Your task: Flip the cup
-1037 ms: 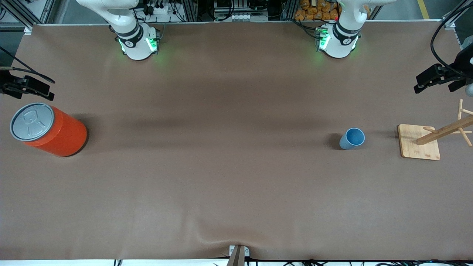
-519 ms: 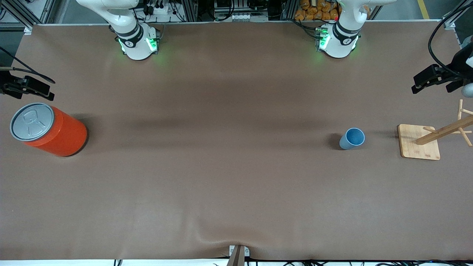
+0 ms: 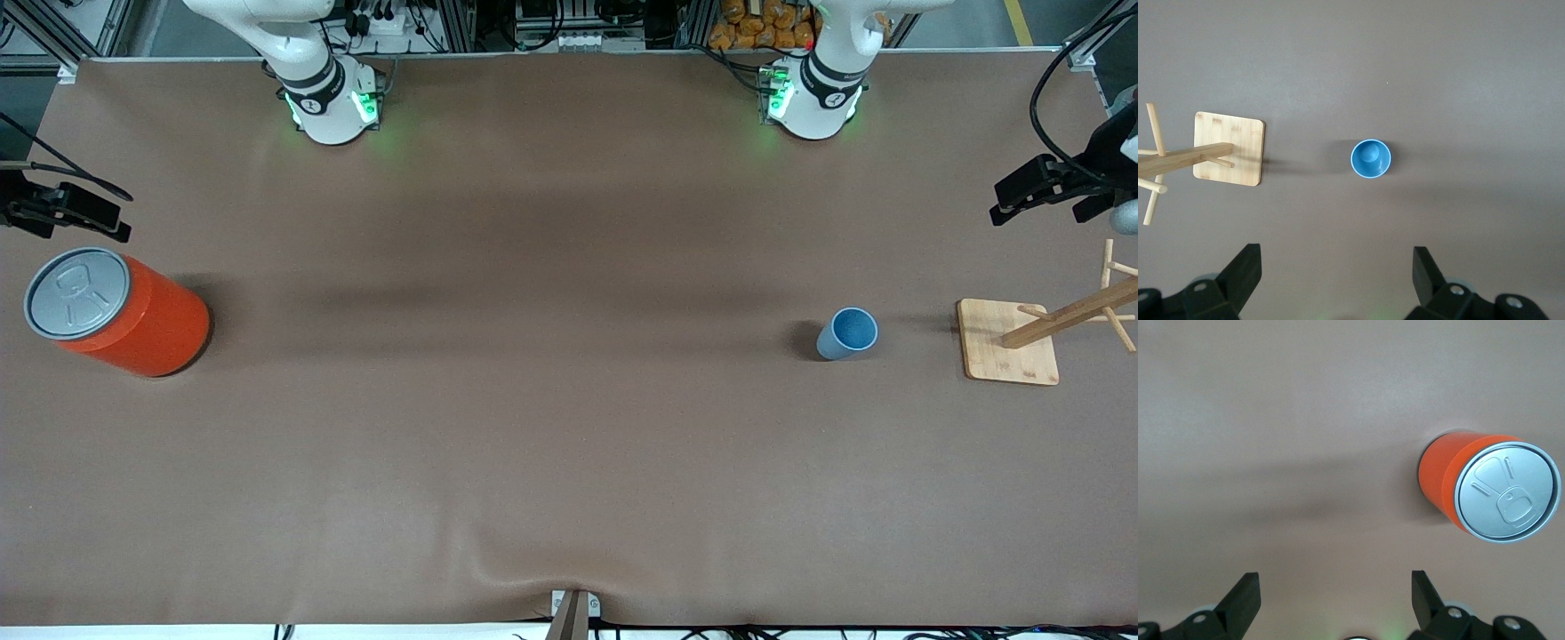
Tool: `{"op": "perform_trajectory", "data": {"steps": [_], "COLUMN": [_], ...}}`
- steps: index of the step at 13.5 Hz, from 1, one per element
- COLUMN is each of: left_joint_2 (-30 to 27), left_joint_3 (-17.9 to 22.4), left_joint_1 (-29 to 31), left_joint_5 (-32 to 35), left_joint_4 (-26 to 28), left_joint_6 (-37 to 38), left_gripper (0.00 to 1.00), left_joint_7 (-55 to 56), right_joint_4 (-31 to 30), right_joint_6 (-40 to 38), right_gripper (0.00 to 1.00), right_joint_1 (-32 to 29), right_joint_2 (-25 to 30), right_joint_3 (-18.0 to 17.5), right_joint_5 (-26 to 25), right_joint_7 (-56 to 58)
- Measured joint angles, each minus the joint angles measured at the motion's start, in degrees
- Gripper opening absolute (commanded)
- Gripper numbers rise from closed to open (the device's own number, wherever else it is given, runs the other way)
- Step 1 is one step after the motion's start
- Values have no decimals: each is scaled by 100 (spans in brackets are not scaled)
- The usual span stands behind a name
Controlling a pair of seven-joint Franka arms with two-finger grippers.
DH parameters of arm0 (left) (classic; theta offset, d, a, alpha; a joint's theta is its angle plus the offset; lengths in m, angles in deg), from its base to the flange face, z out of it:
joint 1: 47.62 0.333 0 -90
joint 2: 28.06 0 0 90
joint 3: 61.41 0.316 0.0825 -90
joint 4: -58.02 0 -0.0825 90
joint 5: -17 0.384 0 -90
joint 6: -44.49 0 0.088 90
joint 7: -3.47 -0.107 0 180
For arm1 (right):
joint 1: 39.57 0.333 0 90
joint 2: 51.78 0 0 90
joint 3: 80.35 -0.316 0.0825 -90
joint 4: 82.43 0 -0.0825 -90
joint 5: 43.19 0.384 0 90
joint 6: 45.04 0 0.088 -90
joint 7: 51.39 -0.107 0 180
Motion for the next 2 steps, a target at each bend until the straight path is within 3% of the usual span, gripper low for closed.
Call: {"op": "perform_trajectory", "data": {"steps": [2], "left_joint_2": [0], "left_joint_3": [-4], "left_joint_1": [-5], "left_joint_5": [0], "left_joint_4": [-5], "left_joint_6": [0], "left_gripper": [100], "left_joint_7": [0], "right_joint_4": [0], "right_joint_6": [0], "right_gripper": [100], "right_joint_1": [0], "right_joint_2": [0], "right_joint_3": [0], "right_joint_5": [0], "right_joint_7": [0]}}
